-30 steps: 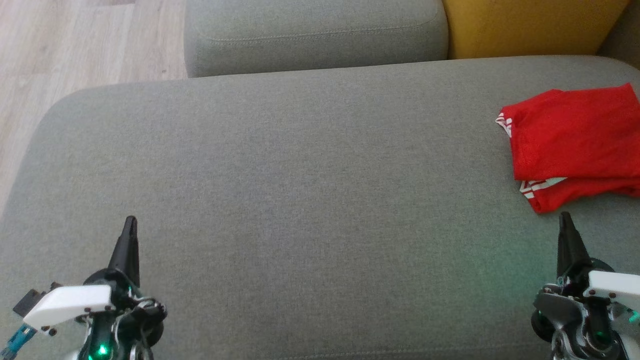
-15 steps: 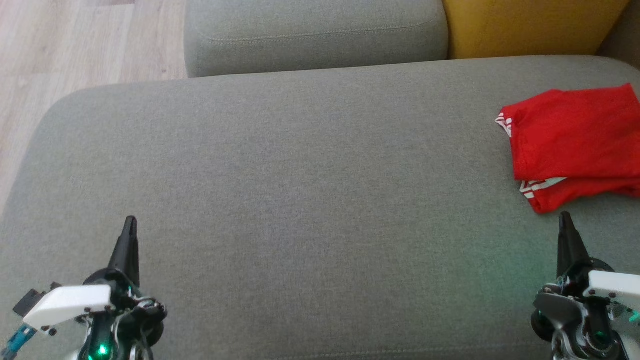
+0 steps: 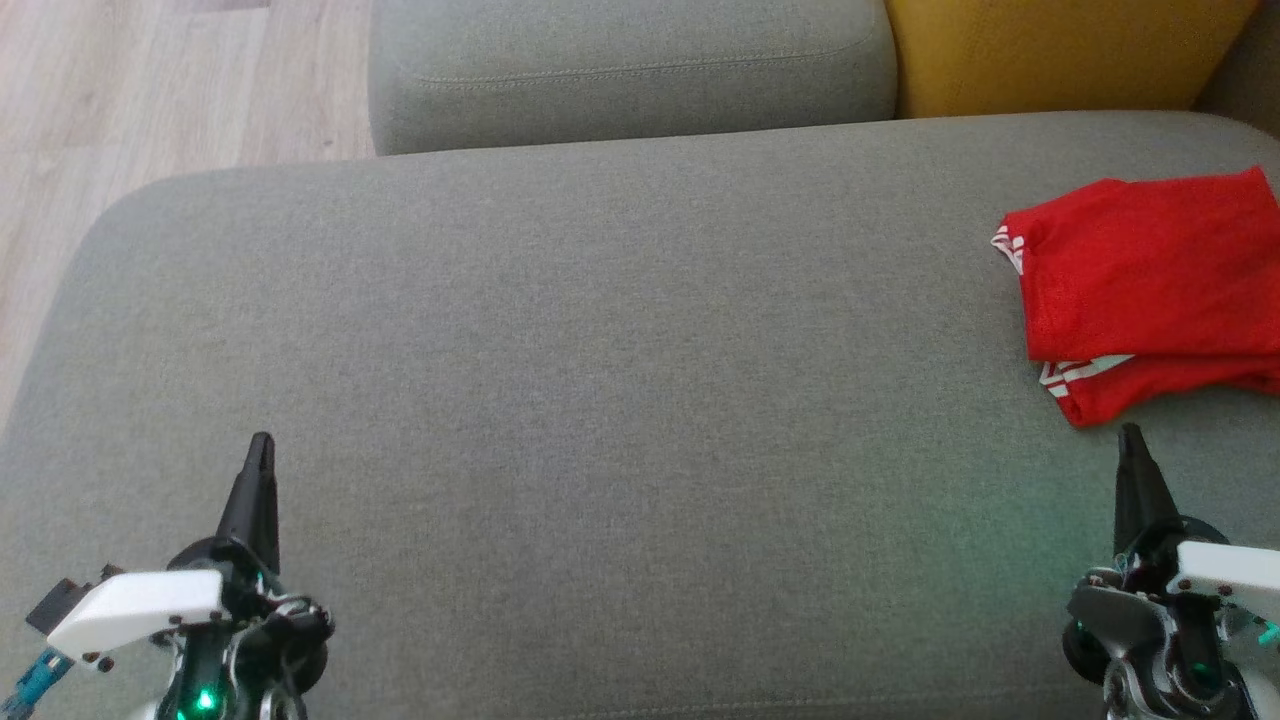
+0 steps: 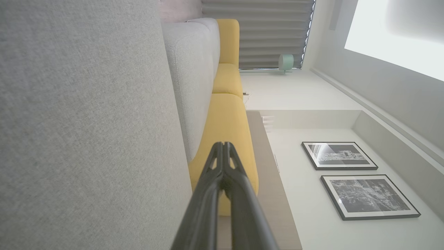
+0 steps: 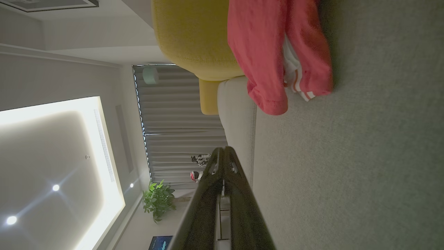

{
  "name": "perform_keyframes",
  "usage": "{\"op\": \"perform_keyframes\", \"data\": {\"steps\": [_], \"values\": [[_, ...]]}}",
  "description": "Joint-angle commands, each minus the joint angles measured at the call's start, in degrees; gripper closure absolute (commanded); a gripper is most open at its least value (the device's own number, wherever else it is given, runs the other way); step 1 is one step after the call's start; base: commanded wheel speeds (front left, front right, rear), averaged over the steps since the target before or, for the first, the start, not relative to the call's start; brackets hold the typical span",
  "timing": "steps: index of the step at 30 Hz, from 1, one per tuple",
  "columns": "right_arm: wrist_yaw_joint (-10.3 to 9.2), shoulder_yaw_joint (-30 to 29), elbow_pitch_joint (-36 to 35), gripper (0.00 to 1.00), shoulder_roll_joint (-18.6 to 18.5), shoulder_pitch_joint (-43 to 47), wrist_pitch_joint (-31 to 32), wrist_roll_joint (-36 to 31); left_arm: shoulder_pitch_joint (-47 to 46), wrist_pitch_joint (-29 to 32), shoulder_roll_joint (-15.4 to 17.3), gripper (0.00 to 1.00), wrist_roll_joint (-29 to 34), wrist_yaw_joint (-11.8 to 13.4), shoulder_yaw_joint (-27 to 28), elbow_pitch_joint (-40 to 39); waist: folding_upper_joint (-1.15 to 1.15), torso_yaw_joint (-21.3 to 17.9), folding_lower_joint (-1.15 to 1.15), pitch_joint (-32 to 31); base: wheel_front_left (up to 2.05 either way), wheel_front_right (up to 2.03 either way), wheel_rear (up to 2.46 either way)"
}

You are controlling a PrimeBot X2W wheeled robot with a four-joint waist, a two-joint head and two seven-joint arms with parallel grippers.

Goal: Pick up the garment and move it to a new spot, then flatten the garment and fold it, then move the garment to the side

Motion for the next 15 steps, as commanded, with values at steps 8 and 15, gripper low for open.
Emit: {"op": "perform_keyframes", "data": {"steps": [8, 15], "values": [[-0.04, 1.17, -1.76, 1.0, -0.26, -3.18, 0.37, 0.34, -3.12, 0.37, 0.3, 1.0, -0.19, -0.43, 2.0, -1.49, 0.0, 0.0, 0.0, 0.0, 0.0, 0.0, 0.0], [-0.04, 1.16, -1.76, 1.0, -0.26, -3.18, 0.38, 0.33, -3.12, 0.39, 0.28, 1.0, -0.17, -0.43, 2.02, -1.49, 0.0, 0.0, 0.0, 0.0, 0.0, 0.0, 0.0]]}}
